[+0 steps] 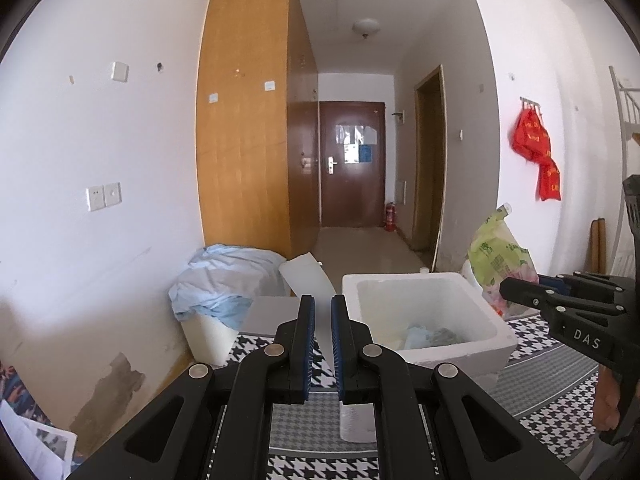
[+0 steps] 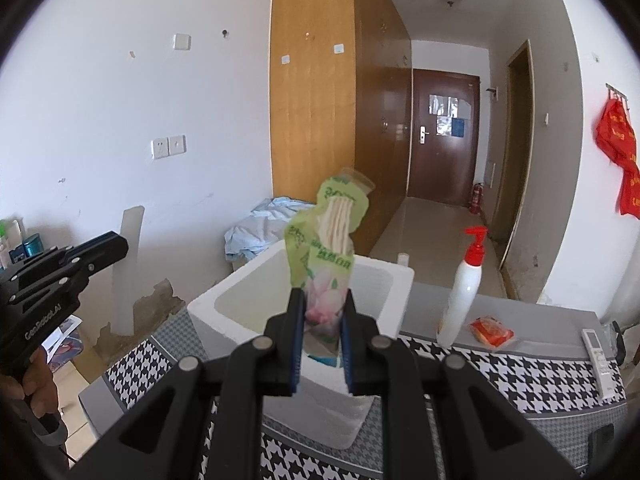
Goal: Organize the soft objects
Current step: 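Carry the tissue pack with the right tool over the foam box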
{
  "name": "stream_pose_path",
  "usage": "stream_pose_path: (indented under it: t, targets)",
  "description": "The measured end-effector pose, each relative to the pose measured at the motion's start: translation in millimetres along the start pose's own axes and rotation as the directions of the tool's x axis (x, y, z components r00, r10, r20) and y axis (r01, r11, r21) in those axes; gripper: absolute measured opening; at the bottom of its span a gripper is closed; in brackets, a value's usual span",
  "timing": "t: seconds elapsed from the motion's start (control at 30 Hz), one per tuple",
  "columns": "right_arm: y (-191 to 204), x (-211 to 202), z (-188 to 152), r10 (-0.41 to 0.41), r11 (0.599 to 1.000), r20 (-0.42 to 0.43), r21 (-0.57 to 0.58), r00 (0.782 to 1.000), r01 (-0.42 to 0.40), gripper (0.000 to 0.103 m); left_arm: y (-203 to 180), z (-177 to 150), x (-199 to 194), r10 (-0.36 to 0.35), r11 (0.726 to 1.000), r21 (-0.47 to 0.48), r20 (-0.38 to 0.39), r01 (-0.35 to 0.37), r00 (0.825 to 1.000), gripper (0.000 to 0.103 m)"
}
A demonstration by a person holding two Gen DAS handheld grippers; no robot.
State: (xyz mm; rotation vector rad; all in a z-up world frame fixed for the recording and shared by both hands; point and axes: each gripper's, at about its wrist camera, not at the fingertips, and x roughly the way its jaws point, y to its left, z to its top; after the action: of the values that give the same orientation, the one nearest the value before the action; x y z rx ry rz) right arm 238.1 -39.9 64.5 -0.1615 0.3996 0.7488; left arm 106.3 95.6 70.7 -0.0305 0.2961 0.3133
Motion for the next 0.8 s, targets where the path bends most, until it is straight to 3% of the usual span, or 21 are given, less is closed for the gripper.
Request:
stream_pose_path:
  t: [0.8]
  targets:
    - [5, 45, 4, -0.004, 1.000, -0.073, 0.020, 0.997, 0.006, 0.020, 21, -14, 14, 0.035, 0.999, -0.022, -0.038, -0.036, 0.999, 0.009]
